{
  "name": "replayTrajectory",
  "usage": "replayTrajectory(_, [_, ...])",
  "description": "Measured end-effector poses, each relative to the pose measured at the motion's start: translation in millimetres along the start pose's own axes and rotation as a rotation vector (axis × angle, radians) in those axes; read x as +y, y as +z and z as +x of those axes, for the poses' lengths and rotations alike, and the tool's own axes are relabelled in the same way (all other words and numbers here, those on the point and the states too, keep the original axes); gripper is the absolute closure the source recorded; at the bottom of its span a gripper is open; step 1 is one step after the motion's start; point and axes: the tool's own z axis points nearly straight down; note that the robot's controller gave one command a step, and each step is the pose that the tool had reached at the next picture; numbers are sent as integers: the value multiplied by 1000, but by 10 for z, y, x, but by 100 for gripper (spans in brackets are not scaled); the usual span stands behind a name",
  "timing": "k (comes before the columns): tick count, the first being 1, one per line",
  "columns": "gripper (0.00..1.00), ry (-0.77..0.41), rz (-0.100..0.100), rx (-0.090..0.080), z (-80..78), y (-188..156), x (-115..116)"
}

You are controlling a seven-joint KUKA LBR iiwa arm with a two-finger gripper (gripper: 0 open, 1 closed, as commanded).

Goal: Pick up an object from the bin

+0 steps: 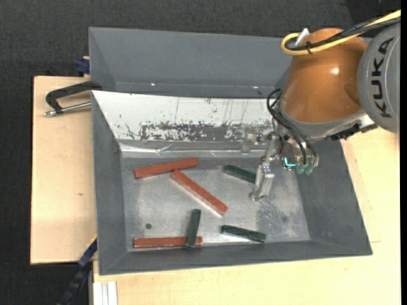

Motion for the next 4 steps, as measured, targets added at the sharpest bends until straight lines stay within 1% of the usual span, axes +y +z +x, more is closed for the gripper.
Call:
replayTrajectory(1, [0,1,0,-8,-15,-40,0])
replayTrajectory(2, [0,-3,0,-17,-133,369,-123])
replayTrajectory(3, [0,4,0,-12,-339,1060,-455])
replayTrajectory(4, [100,224,-1,-10,-242,1539,-411])
